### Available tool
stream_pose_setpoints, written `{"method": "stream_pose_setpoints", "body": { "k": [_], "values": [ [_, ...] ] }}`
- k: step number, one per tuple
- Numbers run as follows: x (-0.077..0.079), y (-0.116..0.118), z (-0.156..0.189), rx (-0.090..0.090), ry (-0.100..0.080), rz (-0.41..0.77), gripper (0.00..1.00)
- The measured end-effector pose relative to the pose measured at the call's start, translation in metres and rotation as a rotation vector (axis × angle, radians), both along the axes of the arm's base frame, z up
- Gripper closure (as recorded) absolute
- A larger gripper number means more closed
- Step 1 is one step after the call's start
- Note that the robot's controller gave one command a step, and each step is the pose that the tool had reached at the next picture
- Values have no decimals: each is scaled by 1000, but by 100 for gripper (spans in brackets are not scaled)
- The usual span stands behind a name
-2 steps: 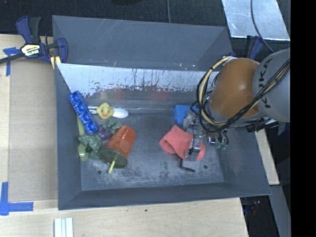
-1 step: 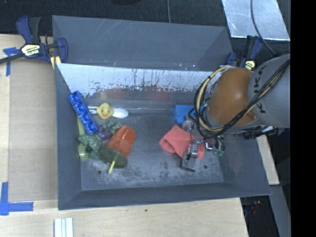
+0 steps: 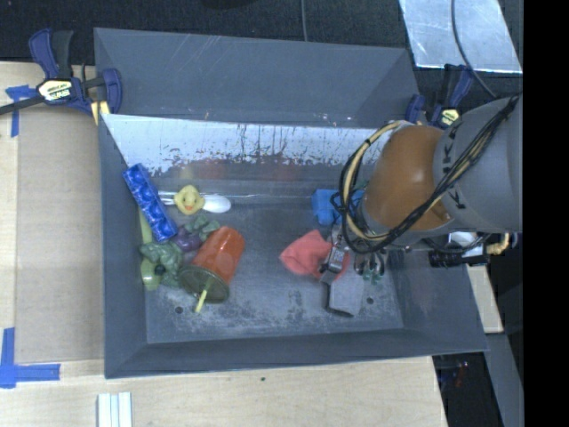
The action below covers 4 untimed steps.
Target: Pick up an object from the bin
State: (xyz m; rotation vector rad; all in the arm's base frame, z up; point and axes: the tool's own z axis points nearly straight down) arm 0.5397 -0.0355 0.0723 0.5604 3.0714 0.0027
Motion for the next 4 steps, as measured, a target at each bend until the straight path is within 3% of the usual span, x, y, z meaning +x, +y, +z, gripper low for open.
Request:
{"method": "stream_pose_setpoints", "body": {
  "k": [2,4],
  "values": [
    [0,0,5,0,-1,1,100],
    [-2,-1,83,0,7,2,100]
  ]
}}
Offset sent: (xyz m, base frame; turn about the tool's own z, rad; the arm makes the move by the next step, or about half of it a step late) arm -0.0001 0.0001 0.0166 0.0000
